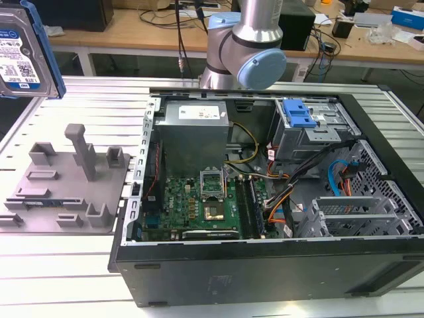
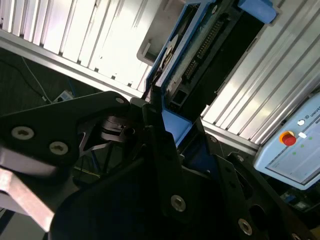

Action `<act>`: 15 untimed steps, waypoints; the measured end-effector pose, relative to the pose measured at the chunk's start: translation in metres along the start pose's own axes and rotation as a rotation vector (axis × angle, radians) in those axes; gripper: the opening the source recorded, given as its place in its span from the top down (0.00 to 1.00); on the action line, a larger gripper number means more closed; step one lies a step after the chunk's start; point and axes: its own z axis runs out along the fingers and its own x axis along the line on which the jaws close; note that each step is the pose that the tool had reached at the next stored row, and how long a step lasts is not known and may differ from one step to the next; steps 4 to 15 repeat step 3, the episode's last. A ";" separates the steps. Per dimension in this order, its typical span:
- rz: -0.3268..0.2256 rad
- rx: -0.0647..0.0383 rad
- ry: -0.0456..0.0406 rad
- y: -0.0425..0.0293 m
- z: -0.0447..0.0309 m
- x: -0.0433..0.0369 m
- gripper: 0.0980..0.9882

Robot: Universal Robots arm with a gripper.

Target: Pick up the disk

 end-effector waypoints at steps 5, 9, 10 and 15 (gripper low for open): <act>0.000 0.000 0.0000 0.0000 0.0000 0.0000 0.70; 0.000 0.000 0.0000 0.0000 0.0000 0.0000 0.70; 0.000 0.000 0.0000 0.0000 0.0000 0.0000 0.70; 0.000 0.000 0.0000 0.0000 0.0000 0.0000 0.70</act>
